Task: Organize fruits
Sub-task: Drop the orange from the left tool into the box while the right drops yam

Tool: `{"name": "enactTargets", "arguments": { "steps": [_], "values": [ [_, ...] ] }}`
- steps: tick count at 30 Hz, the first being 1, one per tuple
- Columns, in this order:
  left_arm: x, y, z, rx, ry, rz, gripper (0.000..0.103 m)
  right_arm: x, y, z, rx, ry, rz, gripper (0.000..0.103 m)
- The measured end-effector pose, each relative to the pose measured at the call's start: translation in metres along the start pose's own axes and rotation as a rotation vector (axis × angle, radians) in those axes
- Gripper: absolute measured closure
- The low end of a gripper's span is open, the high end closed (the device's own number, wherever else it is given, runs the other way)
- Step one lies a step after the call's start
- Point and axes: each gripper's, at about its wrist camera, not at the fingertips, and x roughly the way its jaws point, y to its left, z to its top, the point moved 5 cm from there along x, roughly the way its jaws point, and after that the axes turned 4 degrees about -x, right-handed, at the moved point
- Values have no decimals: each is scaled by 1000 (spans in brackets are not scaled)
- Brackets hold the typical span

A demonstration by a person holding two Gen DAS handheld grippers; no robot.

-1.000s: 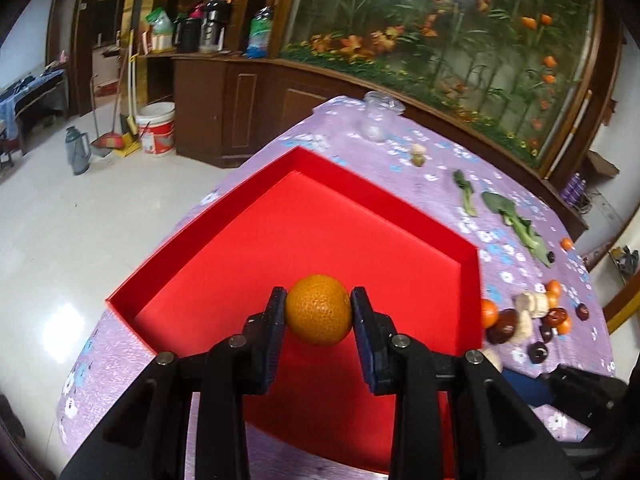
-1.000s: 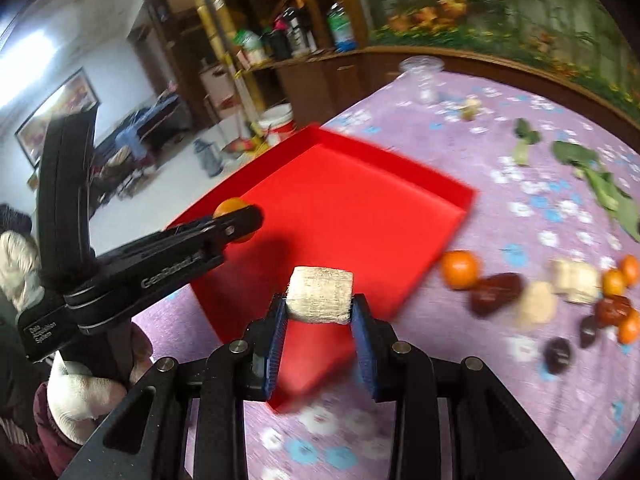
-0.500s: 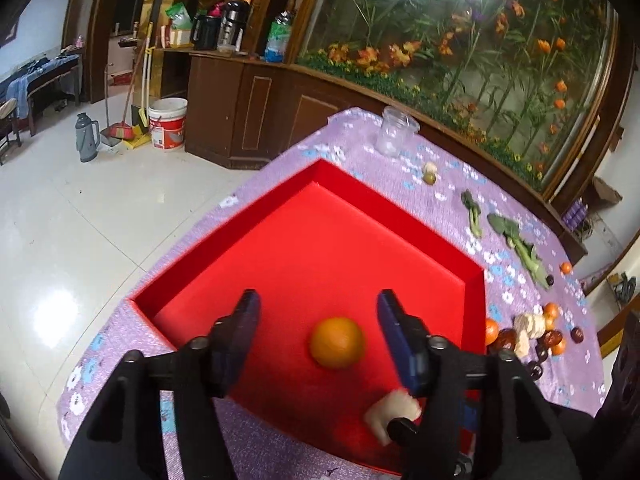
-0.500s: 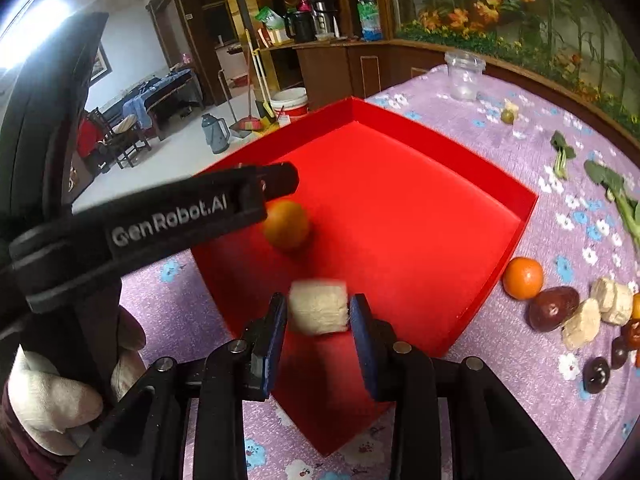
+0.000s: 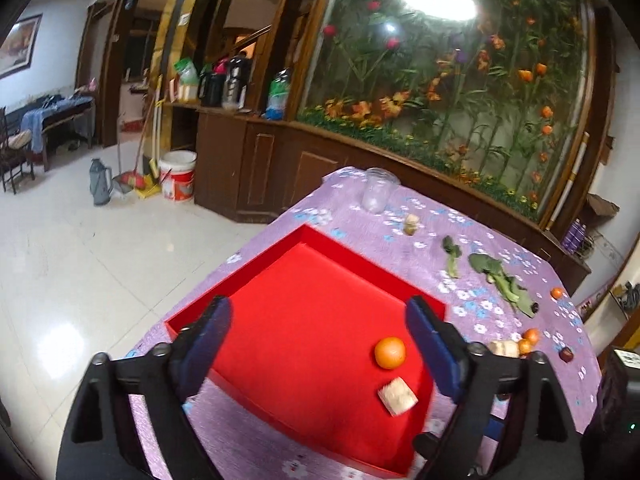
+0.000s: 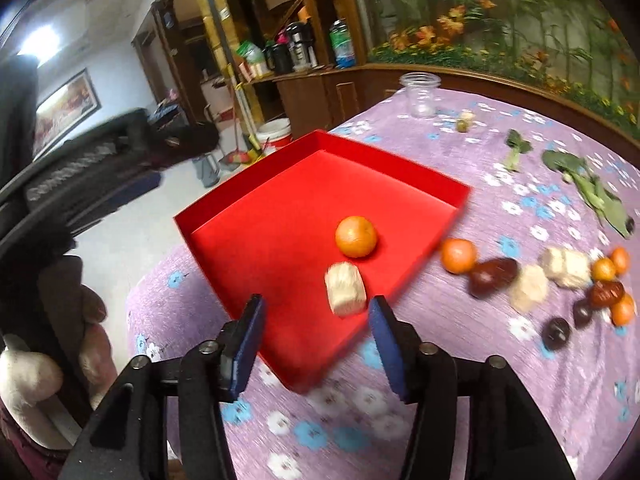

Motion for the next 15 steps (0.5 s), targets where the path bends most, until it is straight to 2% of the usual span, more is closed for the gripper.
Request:
{"name": "enactTargets", "arguments": {
  "steps": [3, 7, 12, 15],
  "values": [
    [-11, -16, -1, 11, -1, -52, 8, -20, -25, -14, 47, -17, -31, 43],
    [-12, -39, -11, 40, 35, -82, 8, -53, -73, -38, 125, -38, -103, 43],
    [5, -74, -38, 102, 142, -152, 8, -91, -149, -77, 256, -39, -239, 39],
    [19, -102, -60, 155, 216, -204, 8, -107, -187, -94, 338, -33, -292, 39]
  ]
}}
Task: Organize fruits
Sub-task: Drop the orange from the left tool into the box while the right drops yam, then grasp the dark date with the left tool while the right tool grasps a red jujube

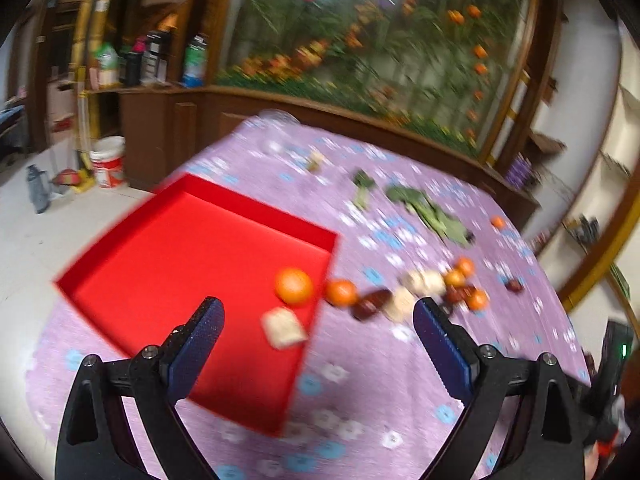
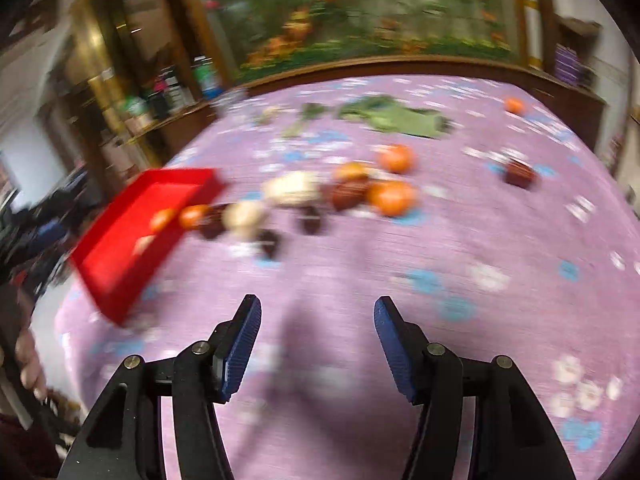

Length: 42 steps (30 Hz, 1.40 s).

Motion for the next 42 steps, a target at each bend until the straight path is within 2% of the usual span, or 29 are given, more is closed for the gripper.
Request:
{"name": "enactTargets", "arguments": {
  "steps": [4, 11, 13, 16, 18, 20, 23, 25, 28, 29, 30, 32, 37, 42],
  "values": [
    [20, -27, -18, 68, 69, -55, 8, 0, -28, 6, 59, -3, -9, 39],
    [49, -46, -29, 176, 125, -71, 8, 17, -30, 15, 60, 12, 22, 39],
    [57, -52, -25, 222, 129, -82, 12, 21, -31, 16, 67, 20, 32, 39],
    [71, -66, -21, 314, 133, -119, 24, 27, -31, 18, 67, 32, 32, 39],
    [88, -74, -19, 387, 161, -122, 36, 29, -31, 19, 66, 37, 34, 39],
    [104, -77, -18, 426, 195, -124, 37, 29, -32, 23, 64, 36, 36, 39],
    [126, -72, -15, 447, 233, -88, 37, 26, -39, 30, 73, 15, 24, 39],
    [129, -73, -13, 461, 232, -97, 37, 21, -52, 35, 100, -3, 9, 39],
    [135, -79, -16, 524, 255, -69, 38, 16, -80, 42, 153, -14, -28, 40],
    [136, -82, -19, 542, 267, -72, 39, 15, -92, 44, 174, -18, -45, 40],
    [137, -84, -22, 562, 277, -66, 48, 13, -100, 47, 186, -25, -57, 40],
    [137, -85, -25, 581, 282, -54, 53, 9, -118, 53, 206, -45, -93, 40],
    [138, -79, -23, 538, 298, -81, 54, 16, -159, 72, 233, -48, -177, 40],
    [144, -77, -25, 518, 324, -84, 51, 48, -169, 90, 189, -7, -220, 40]
  ]
}}
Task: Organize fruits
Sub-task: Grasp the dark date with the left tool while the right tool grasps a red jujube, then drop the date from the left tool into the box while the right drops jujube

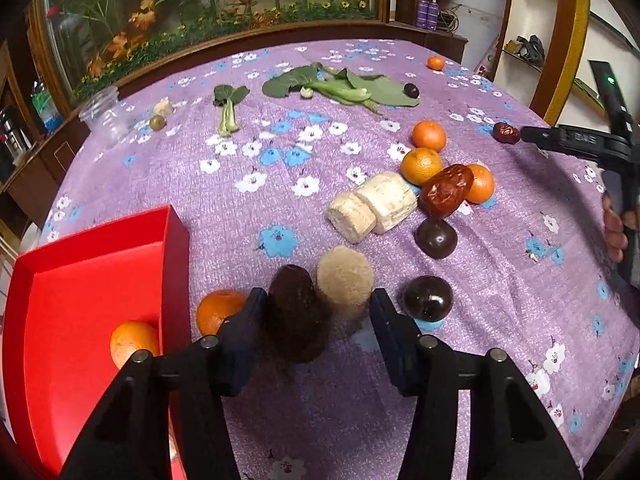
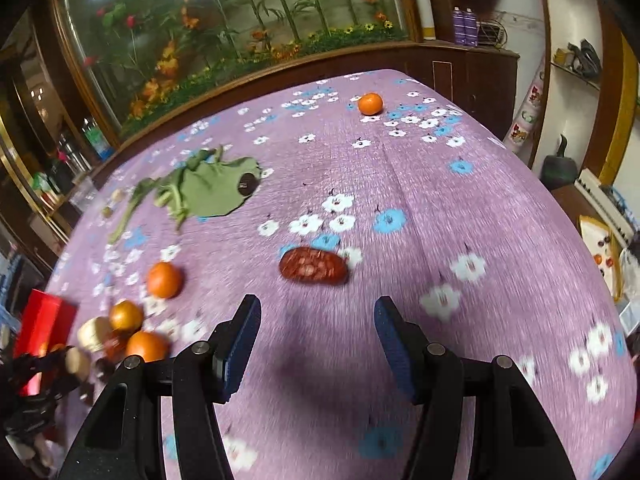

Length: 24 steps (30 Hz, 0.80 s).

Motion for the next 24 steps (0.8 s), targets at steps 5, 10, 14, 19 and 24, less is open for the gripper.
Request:
{"name": "enactTargets", "arguments": {
  "steps": [5, 10, 14, 19, 24],
  "values": [
    [4, -5, -3, 27, 20, 19, 51, 27, 3, 9, -43, 27, -36, 40],
    [2, -1, -3, -14, -3, 45, 57, 33, 12, 10, -104, 27, -66, 54],
    [-3, 6, -4, -76, -23, 30, 59, 27, 16, 5, -106, 19, -47, 54],
    [-16, 13, -10, -131, -36, -1, 71, 8, 22, 0, -91, -2, -9, 54],
    [-23, 10, -19, -139, -43, -17, 73, -9, 35, -10, -99, -7, 14, 54]
  ]
}}
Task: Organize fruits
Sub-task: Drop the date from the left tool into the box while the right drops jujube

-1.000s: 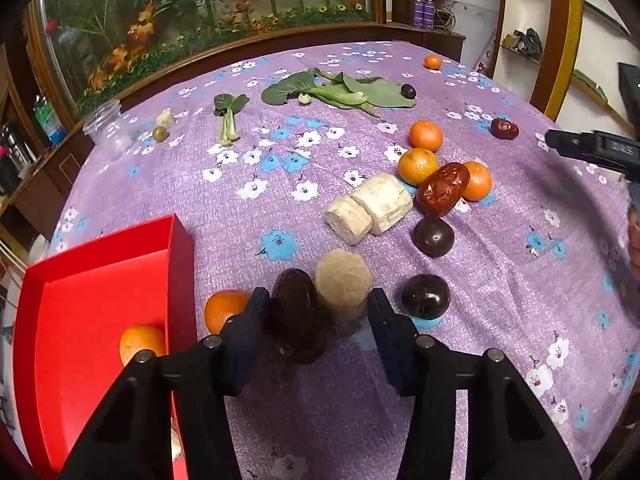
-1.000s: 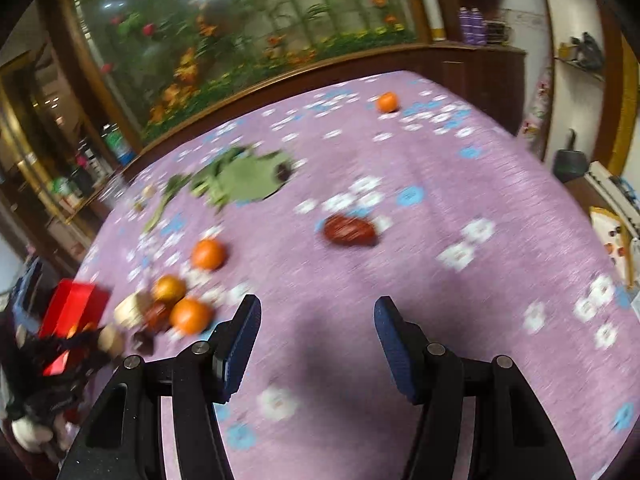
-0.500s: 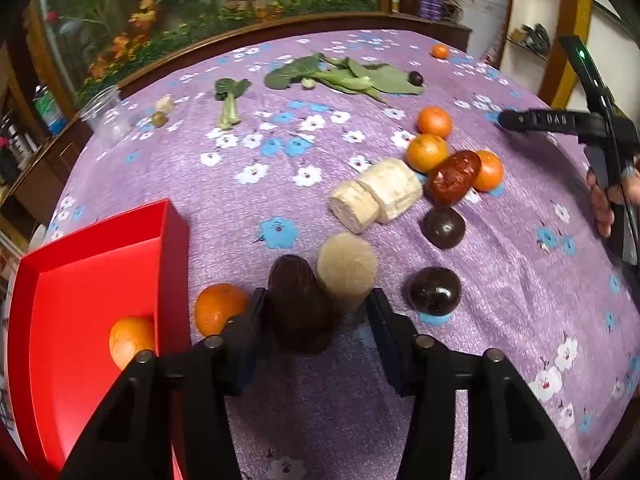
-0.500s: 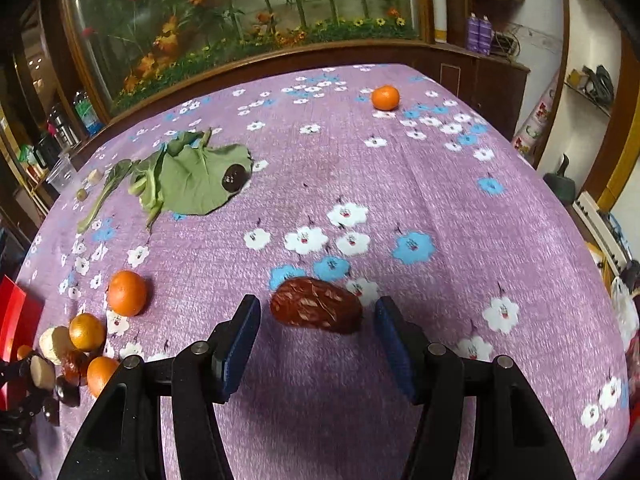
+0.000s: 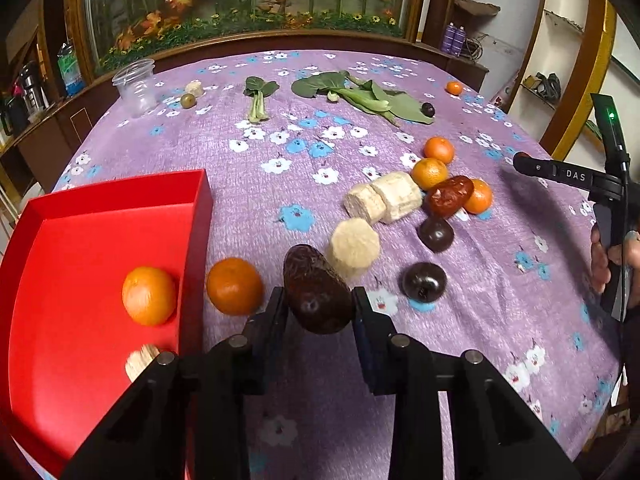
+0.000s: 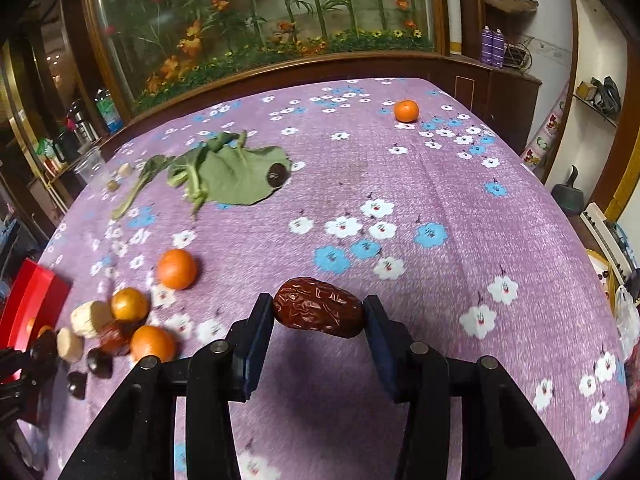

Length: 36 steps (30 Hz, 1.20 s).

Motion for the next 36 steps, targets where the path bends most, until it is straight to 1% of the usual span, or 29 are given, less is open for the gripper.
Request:
{"name": "enactTargets", "arguments": {
  "steps": [9, 13, 18, 21, 36],
  "values": [
    [-31, -4, -10, -29, -69, -9, 73, -35, 44, -21, -61, -24, 89, 54],
    [-41, -5, -15, -39, -90, -12, 73, -44, 63, -30, -83, -24, 127, 54],
    [-57, 1, -22, -75, -116, -23, 73, -59, 89, -41, -114, -29, 177, 53],
    [-68, 4, -26, -84, -137, -12, 73, -64, 101, -45, -127, -28, 198, 53],
    [-105, 15, -41, -117, -201, 4, 73, -86, 147, -61, -197, -34, 242, 53]
  ]
}}
